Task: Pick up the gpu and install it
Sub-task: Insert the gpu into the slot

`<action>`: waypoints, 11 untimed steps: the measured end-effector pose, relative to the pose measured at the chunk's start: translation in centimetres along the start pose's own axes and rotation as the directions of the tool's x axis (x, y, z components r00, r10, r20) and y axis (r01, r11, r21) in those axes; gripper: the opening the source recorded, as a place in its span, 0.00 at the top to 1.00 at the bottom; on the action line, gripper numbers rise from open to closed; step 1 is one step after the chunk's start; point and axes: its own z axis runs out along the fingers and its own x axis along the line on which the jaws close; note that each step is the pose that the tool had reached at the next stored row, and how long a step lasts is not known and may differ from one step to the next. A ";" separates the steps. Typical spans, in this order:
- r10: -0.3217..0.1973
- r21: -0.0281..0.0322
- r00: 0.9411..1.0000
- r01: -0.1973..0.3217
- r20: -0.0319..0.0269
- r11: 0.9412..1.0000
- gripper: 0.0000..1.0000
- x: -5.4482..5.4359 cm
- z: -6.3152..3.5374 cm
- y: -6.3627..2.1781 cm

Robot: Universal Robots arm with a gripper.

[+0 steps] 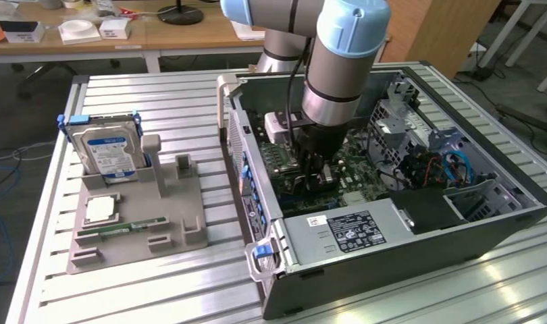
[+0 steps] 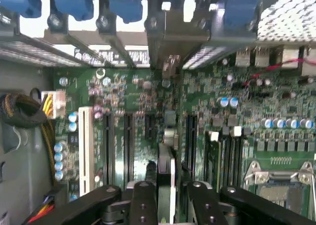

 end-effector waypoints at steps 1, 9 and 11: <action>0.000 0.000 1.000 0.000 0.000 1.000 0.72 0.0 -0.05 0.00; 0.000 0.004 1.000 0.000 0.000 1.000 0.66 0.0 -2.13 -0.03; 0.000 0.005 1.000 0.001 0.000 1.000 0.66 0.0 -3.06 -0.03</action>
